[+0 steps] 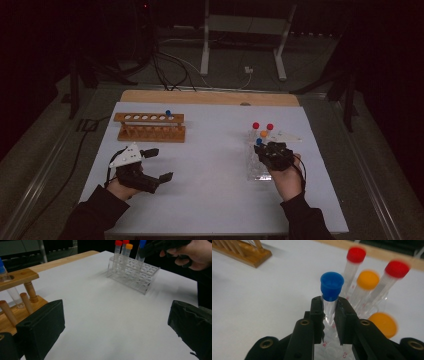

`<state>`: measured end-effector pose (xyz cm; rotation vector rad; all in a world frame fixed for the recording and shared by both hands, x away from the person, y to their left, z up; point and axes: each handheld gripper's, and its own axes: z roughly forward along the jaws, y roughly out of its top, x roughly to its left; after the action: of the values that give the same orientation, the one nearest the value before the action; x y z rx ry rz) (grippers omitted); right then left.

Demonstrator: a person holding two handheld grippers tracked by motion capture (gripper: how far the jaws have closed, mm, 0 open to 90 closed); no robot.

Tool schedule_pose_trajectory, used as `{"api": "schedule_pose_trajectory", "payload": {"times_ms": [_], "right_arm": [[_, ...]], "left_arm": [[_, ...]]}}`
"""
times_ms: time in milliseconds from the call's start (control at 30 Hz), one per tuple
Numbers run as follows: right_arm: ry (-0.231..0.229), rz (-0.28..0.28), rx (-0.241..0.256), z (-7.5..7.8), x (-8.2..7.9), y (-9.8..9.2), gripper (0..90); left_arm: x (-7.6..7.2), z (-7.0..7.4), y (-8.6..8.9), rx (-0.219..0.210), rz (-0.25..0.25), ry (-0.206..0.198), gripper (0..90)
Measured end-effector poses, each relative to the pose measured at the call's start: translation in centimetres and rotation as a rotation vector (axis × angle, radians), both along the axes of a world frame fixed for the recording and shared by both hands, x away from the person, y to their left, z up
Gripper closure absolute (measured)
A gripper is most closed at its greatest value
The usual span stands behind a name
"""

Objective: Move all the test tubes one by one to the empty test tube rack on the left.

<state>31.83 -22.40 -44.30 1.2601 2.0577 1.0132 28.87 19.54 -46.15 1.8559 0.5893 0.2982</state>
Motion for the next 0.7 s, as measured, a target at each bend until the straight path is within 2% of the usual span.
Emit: {"api": "schedule_pose_trajectory", "payload": {"times_ms": [267,367,500,700], "right_arm": [[-0.099,0.041,-0.001,3.6,-1.8,0.5,77.3],[-0.116,0.077,0.010,4.4,-2.5,1.2,77.2],[-0.108,0.141,0.021,4.5,-3.1,2.5,77.2],[-0.073,0.218,0.018,3.2,-3.6,4.7,77.2]], "left_arm": [[0.0,0.9,-0.6,-0.004,-0.030,0.005,1.9],[0.2,1.3,-1.0,-0.010,-0.046,0.008,1.9],[0.4,1.9,-1.8,-0.019,-0.071,0.010,1.9],[0.8,2.8,-3.2,-0.015,-0.113,0.005,1.9]]}}
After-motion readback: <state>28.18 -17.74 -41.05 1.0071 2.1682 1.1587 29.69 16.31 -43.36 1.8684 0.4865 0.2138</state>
